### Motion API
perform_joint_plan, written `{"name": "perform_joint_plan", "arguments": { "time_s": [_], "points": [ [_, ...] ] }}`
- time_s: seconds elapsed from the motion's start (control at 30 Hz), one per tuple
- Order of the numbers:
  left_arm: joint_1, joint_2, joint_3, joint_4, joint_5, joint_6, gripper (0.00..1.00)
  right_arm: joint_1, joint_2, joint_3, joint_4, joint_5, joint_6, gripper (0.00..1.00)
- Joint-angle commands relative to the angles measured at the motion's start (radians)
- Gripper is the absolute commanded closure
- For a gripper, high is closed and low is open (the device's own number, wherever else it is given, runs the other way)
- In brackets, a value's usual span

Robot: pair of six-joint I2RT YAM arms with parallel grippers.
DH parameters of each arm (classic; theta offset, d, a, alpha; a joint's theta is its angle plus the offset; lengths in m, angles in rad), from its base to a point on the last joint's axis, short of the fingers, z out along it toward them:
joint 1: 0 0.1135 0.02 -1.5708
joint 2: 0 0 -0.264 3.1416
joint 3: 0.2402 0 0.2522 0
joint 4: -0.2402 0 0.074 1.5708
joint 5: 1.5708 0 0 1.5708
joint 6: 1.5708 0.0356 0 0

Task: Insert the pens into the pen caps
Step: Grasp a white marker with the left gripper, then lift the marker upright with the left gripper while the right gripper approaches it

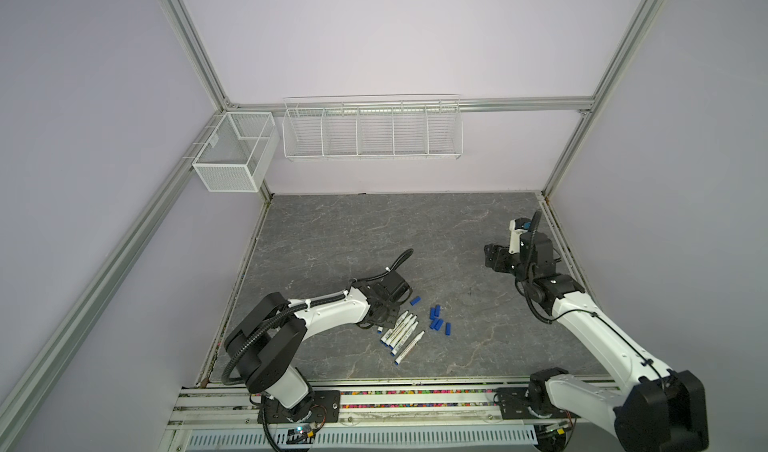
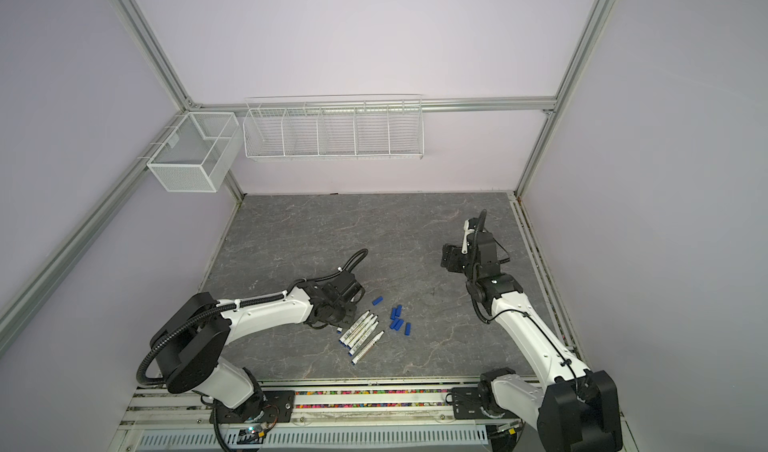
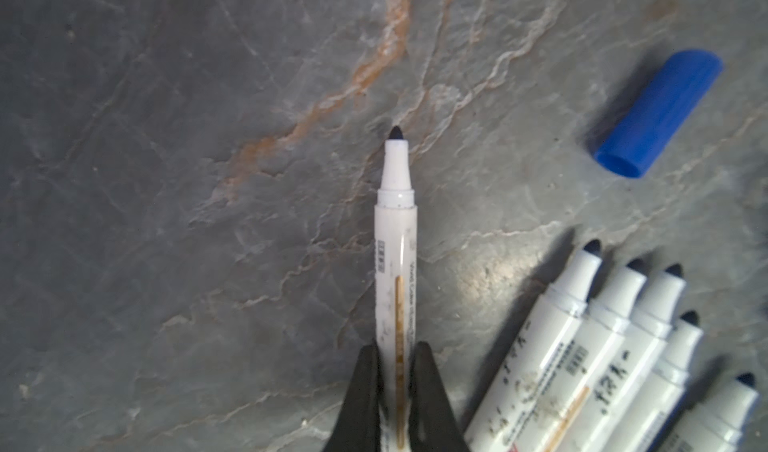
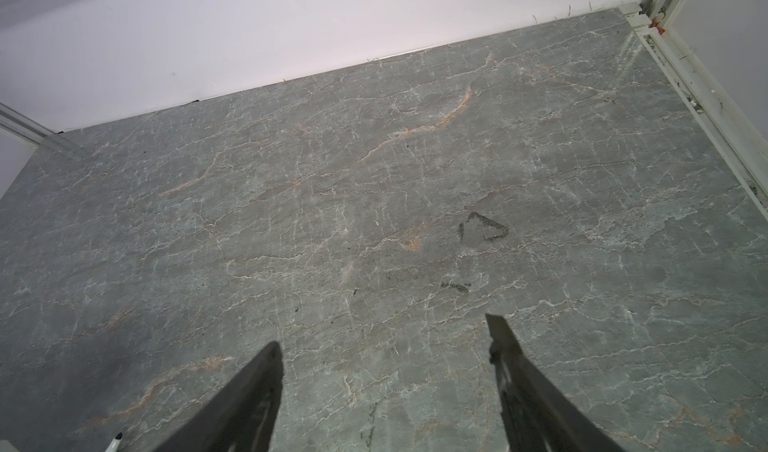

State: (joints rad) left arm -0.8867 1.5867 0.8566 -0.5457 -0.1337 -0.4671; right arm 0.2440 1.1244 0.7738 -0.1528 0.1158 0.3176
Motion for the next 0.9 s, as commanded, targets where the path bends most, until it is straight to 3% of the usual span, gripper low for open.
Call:
{"name": "perform_joint_plan", "arguments": {
  "time_s": [0.0, 0.17, 0.43, 0.6, 0.87],
  "points": [
    [0.002, 0.013, -0.021, 0.033, 0.004, -0.016, 1.00, 0.003, 0.006, 0.005, -0.003, -0.036, 0.003, 0.19],
    [0.003, -0.106, -0.039, 0.147, 0.002, -0.016, 1.00, 0.067, 0.024, 0.029, -0.013, -0.119, 0.023, 0.19],
    [0.001, -0.393, -0.236, 0.613, 0.007, -0.050, 1.00, 0.329, 0.120, 0.099, 0.021, -0.395, 0.020, 0.23],
    [0.000, -0.416, -0.228, 0.646, 0.044, -0.040, 1.00, 0.445, 0.212, 0.181, 0.071, -0.438, 0.060, 0.25],
    [-0.003, -0.451, -0.272, 0.702, 0.040, -0.058, 1.00, 0.464, 0.317, 0.230, 0.124, -0.467, 0.123, 0.33]
  ]
}}
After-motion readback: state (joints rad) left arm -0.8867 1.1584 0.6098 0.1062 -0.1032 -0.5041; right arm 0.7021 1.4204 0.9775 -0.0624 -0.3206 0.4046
